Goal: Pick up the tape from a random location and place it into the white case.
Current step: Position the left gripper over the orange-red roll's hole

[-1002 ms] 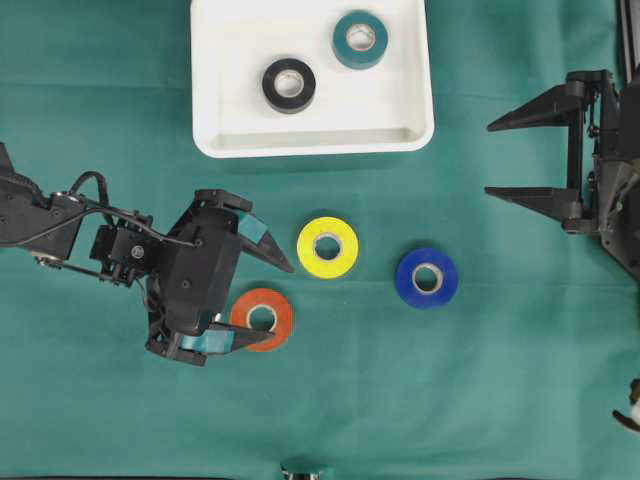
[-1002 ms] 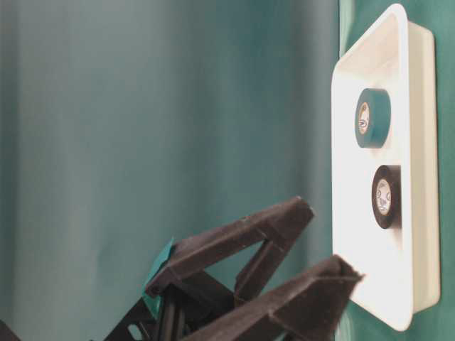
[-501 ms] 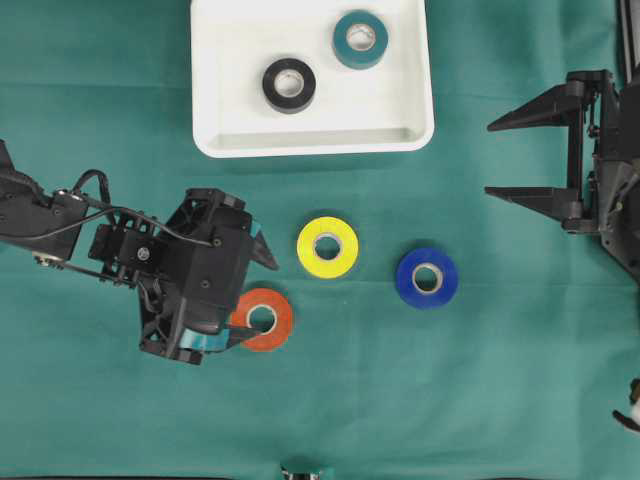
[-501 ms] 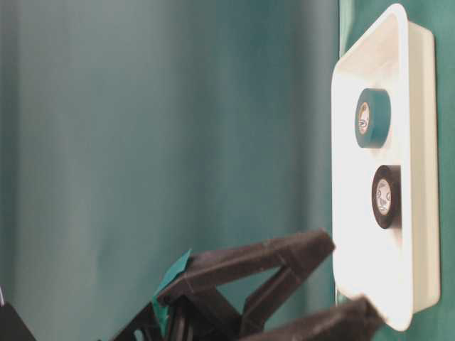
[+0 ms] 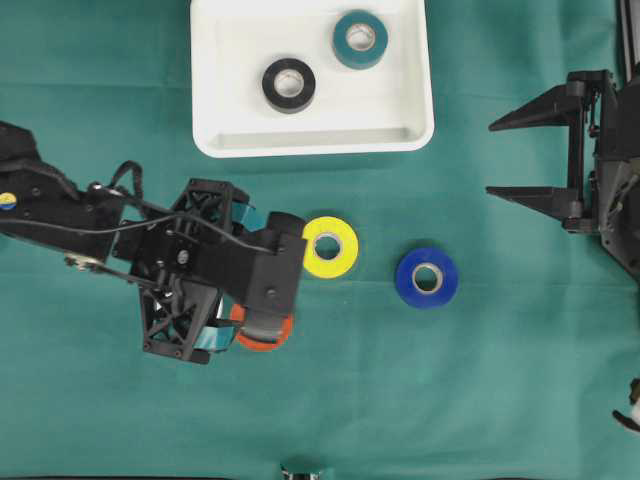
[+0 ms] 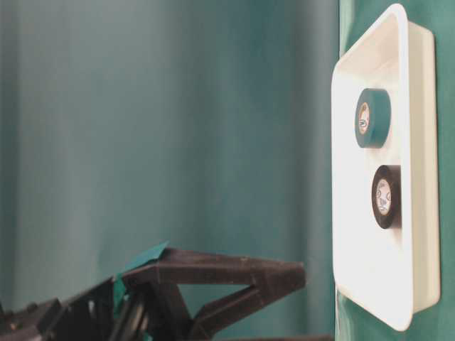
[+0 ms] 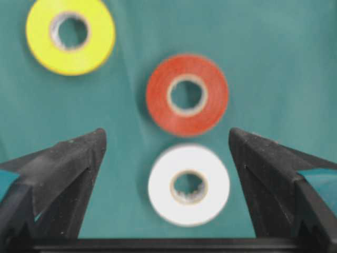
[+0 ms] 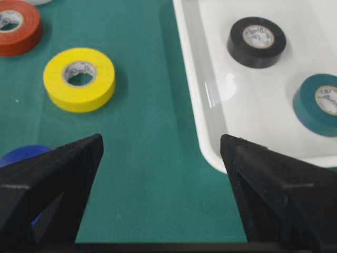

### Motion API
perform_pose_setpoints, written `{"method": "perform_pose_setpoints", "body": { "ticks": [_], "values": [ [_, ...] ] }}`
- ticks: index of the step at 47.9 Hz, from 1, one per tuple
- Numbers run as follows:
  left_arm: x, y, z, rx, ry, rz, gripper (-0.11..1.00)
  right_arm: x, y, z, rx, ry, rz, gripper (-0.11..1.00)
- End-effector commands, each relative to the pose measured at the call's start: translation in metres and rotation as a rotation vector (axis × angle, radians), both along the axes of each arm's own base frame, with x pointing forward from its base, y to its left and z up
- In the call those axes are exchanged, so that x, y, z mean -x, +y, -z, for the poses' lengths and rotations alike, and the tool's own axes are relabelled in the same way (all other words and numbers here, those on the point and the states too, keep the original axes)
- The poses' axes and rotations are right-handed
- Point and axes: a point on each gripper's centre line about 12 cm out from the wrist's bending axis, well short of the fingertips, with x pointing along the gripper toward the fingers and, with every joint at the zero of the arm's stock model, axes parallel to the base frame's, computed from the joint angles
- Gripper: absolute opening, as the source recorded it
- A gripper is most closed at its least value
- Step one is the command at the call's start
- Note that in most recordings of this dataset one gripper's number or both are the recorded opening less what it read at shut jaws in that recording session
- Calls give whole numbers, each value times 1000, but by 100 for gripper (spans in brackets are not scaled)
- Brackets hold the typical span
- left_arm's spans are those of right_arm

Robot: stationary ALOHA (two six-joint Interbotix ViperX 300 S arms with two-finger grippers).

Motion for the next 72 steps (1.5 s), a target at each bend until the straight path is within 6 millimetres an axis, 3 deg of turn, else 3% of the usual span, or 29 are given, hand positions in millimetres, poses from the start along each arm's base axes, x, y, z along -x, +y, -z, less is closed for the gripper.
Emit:
{"method": "perform_pose_setpoints", "body": {
  "ticks": [1, 61, 72],
  "values": [
    [-4, 0, -18, -4, -4, -2, 96, -4, -1, -11, 5, -27, 2, 90],
    [-7, 0, -20, -6, -5, -3, 96, -4, -1, -11, 9, -24, 0, 90],
    [-12, -1, -10, 5, -49, -3, 96, -4, -1, -11, 9, -24, 0, 90]
  ]
}}
